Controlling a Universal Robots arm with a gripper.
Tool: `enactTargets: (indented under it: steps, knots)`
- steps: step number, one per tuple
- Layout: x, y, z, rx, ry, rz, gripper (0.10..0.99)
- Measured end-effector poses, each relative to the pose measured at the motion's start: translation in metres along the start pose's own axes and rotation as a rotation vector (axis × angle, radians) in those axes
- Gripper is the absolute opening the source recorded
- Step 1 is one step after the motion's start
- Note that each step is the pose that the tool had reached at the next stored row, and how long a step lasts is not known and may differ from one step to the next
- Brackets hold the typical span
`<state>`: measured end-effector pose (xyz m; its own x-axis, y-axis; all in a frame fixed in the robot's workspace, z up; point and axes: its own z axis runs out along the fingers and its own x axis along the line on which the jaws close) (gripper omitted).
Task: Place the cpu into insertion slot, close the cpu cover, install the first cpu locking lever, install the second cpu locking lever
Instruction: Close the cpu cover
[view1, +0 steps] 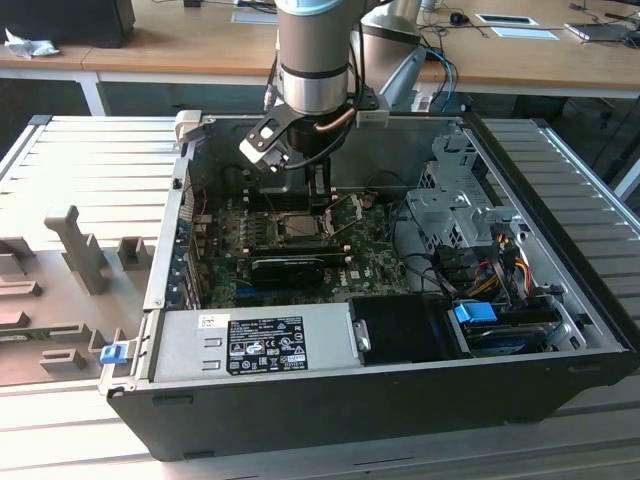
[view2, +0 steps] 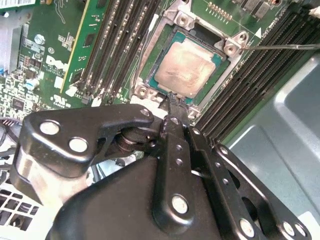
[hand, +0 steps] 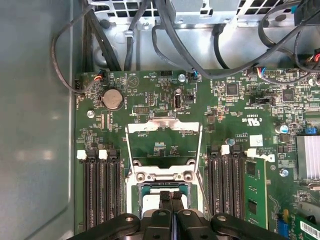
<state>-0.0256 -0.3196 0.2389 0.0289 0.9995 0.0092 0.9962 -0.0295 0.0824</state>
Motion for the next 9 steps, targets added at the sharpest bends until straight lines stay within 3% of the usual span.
enactTargets:
  steps: [3,9]
  knots:
    - [0.0001,0.0004,-0.0051,0.000,-0.0001,0.000,0.106]
    - [0.0001,0.0006,-0.0078,0.000,-0.0002,0.000,0.106]
